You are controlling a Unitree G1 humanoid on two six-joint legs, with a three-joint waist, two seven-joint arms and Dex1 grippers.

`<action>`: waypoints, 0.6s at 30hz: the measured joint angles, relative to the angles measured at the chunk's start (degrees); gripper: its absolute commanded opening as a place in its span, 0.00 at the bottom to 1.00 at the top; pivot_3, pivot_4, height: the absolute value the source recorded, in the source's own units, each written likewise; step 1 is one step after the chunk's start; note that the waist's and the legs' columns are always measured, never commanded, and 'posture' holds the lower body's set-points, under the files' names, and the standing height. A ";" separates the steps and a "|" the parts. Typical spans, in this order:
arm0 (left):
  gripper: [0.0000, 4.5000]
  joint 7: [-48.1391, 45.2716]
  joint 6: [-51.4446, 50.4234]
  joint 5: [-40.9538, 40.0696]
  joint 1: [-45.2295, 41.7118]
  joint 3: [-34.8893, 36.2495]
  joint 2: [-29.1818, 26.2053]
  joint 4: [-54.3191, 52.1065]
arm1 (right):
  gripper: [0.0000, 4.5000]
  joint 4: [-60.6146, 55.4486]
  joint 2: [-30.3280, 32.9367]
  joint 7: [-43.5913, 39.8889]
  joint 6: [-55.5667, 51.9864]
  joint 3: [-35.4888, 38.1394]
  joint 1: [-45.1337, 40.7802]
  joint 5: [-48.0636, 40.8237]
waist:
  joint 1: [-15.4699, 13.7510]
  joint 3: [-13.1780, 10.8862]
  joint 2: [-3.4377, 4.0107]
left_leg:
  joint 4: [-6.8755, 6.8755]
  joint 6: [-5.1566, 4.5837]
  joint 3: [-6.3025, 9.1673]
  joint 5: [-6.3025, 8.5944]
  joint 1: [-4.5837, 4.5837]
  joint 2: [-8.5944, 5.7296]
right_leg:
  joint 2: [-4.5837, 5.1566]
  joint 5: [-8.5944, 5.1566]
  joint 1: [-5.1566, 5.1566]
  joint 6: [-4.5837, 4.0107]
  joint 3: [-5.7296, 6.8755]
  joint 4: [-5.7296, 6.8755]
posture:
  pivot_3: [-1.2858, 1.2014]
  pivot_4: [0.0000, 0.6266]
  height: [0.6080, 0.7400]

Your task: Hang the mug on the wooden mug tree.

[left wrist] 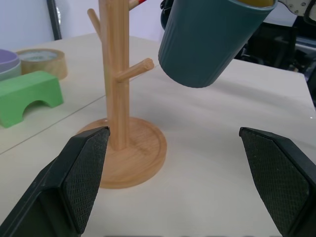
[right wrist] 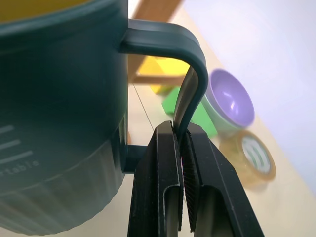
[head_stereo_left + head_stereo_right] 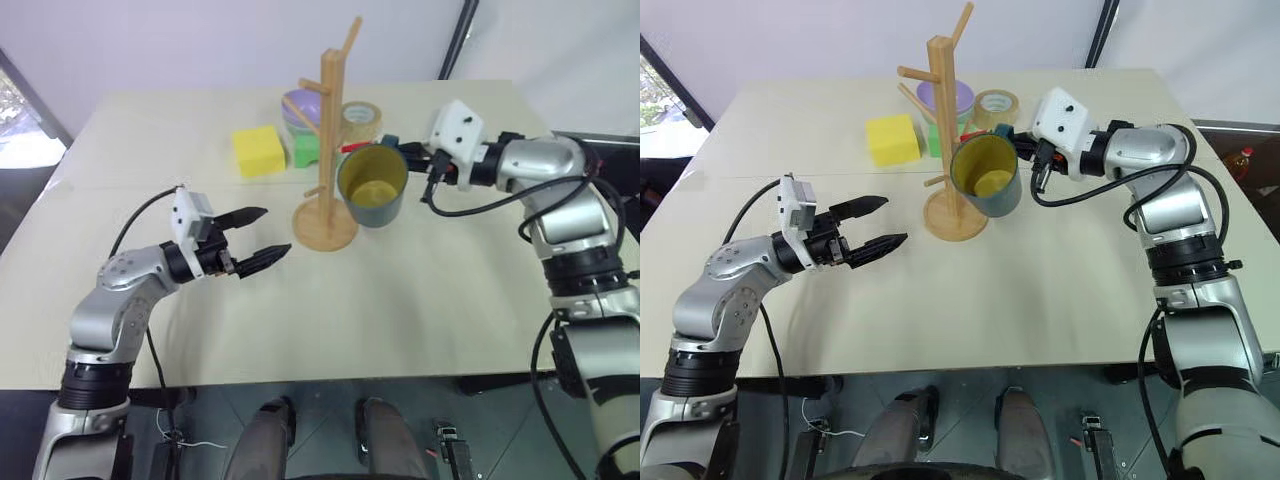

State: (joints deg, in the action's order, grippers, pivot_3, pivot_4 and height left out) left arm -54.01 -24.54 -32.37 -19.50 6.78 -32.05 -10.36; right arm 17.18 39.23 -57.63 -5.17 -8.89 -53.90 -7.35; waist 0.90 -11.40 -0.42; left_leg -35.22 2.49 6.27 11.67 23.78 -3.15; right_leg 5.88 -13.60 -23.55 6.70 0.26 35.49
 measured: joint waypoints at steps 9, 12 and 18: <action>1.00 0.59 0.03 -0.65 0.22 0.73 -0.26 -0.01 | 0.01 4.67 -2.86 -1.08 1.77 -1.16 -4.26 2.91 | 0.07 0.00 0.00 | 0.03 0.02 0.00 -0.01 -0.01 0.00 | -0.02 0.02 -0.04 0.01 -0.01 0.05 | 0.52 0.24 1.00; 1.00 0.68 0.09 -0.65 0.08 0.73 -0.25 0.00 | 0.01 6.32 -3.74 -1.32 2.42 -1.64 -5.11 4.13 | 0.09 0.00 0.00 | 0.03 0.02 0.00 -0.01 -0.02 0.00 | -0.02 0.02 -0.04 0.01 -0.01 0.05 | 0.52 0.24 1.00; 1.00 0.83 0.18 -0.65 -0.04 0.72 -0.24 0.02 | 0.54 7.55 -4.56 -1.28 3.00 -1.76 -5.16 4.90 | 0.08 0.00 0.00 | 0.02 0.03 0.00 -0.02 -0.03 0.00 | -0.02 0.02 -0.04 0.01 -0.02 0.09 | 0.52 0.24 1.00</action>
State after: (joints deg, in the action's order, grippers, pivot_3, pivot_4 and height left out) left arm -53.18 -24.36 -33.01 -19.53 7.50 -32.29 -10.34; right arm 24.73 34.67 -58.90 -2.17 -10.65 -59.06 -2.45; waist 0.98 -11.40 -0.42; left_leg -35.20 2.52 6.27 11.65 23.75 -3.15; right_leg 5.85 -13.59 -23.59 6.71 0.24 35.57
